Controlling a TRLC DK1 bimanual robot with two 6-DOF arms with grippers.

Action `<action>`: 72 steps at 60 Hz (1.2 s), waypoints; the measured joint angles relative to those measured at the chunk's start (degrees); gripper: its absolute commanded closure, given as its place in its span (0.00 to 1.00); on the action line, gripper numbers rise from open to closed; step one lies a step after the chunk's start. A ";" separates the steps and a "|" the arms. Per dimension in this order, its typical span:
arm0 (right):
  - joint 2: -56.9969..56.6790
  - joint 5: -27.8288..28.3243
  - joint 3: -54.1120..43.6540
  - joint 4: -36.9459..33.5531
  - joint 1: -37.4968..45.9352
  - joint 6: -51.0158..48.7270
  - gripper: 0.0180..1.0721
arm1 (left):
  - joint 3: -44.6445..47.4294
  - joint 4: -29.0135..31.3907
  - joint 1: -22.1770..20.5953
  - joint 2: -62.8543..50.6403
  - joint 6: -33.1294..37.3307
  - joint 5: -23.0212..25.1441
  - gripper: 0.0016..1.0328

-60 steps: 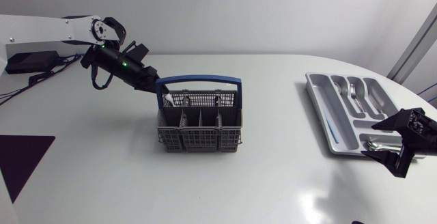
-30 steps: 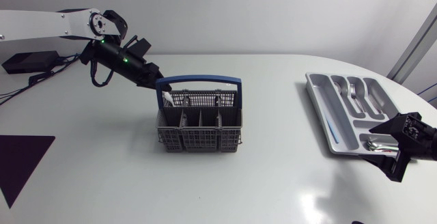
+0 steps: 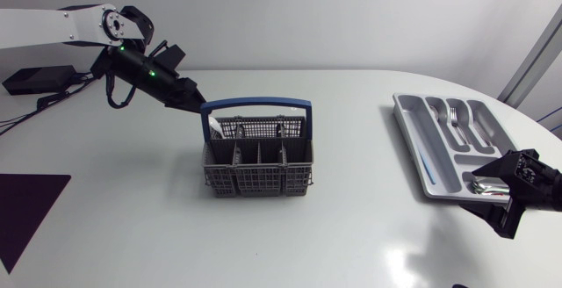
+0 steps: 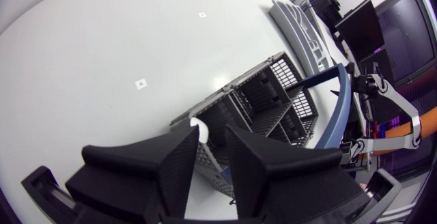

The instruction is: Unload the cutlery basket into the drawer organizer.

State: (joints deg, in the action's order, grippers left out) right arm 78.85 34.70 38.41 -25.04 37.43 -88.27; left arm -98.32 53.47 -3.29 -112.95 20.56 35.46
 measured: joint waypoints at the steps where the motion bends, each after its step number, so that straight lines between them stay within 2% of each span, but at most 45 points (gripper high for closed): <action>1: 0.00 0.00 -0.09 0.02 0.00 0.02 0.05 | 0.00 0.00 0.20 0.00 -0.02 -0.28 0.67; 13: -0.11 -0.02 -0.28 0.02 -0.63 0.02 0.05 | 0.00 -0.02 0.55 0.00 -0.02 -2.43 0.61; 51: -5.57 -3.30 -2.08 -0.02 -5.86 3.04 0.05 | -0.02 -1.46 -0.87 -1.70 -0.68 -3.21 0.61; 63: -5.95 -4.24 -2.54 0.00 -7.28 4.02 0.05 | -0.04 -1.49 -1.62 -2.62 -0.66 -3.21 0.62; 72: -6.12 -4.52 -2.54 -0.02 -7.74 4.35 0.05 | -0.04 -1.49 -2.21 -2.73 -0.66 -3.21 0.68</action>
State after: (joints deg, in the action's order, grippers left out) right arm 72.73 30.17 35.88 -25.06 29.69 -83.92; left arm -98.37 51.99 -5.50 -115.68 19.90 32.25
